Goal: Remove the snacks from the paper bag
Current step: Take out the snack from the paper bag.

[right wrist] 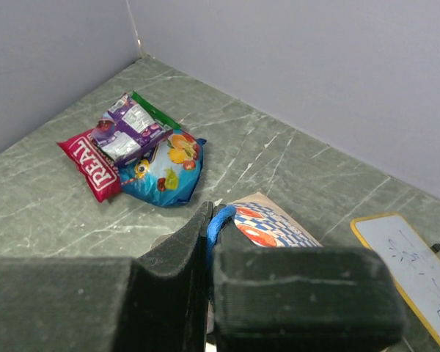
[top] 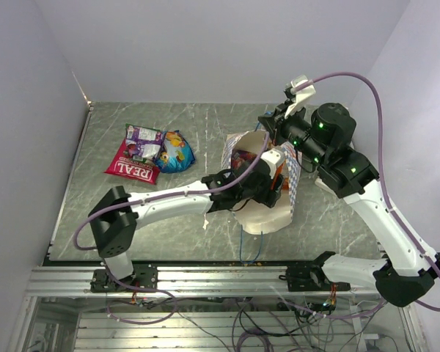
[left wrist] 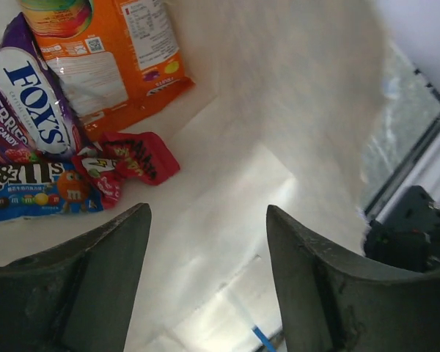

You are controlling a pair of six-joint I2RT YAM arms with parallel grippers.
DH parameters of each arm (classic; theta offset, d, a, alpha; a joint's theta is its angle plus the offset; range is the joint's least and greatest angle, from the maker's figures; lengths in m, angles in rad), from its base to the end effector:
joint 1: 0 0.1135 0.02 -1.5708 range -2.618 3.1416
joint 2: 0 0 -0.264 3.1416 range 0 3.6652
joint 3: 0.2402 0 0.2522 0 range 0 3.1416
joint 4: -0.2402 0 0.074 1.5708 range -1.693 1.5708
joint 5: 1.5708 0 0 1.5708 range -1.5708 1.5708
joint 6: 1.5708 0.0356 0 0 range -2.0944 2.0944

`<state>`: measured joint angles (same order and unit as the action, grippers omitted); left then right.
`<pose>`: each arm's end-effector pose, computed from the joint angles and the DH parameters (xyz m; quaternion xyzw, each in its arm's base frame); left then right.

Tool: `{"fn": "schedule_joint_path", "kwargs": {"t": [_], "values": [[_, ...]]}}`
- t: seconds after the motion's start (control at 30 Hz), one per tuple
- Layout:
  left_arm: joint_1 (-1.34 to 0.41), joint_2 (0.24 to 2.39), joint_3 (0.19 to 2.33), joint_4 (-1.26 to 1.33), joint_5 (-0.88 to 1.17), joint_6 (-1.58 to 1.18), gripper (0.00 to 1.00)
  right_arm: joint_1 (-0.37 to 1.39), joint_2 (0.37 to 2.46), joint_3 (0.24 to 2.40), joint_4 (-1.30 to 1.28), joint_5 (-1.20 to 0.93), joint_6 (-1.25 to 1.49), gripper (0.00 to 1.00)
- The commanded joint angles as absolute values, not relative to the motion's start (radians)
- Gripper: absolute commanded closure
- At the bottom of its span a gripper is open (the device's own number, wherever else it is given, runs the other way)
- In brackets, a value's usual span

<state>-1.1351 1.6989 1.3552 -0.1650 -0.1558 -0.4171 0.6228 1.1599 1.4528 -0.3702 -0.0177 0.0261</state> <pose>0.1738 -0.3602 0.2961 0.2651 0.8187 -0.3058 0.4073 0.1954 0.1411 0.4752 -0.2215 0.6997 0.2227 0.6417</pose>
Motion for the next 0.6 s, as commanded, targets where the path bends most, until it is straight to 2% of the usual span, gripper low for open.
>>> {"fn": "schedule_joint_path", "kwargs": {"t": [0.0, 0.13, 0.2, 0.37, 0.57], "values": [[-1.130, 1.744, 1.362, 0.001, -0.231, -0.339, 0.26, 0.620, 1.156, 1.501, -0.360, -0.021, 0.037, 1.00], [-1.129, 1.766, 1.314, 0.121, -0.232, -0.311, 0.23, 0.621, 1.167, 1.513, -0.367, -0.029, 0.041, 1.00], [-1.127, 1.776, 1.278, 0.185, -0.239, -0.304, 0.25, 0.620, 1.171, 1.516, -0.360, -0.035, 0.046, 1.00], [-1.099, 1.779, 1.141, 0.471, -0.227, -0.236, 0.24, 0.620, 1.187, 1.534, -0.350, -0.047, 0.048, 1.00], [-1.055, 1.839, 1.163, 0.524, -0.219, -0.206, 0.27, 0.620, 1.198, 1.537, -0.348, -0.049, 0.038, 1.00]]}}
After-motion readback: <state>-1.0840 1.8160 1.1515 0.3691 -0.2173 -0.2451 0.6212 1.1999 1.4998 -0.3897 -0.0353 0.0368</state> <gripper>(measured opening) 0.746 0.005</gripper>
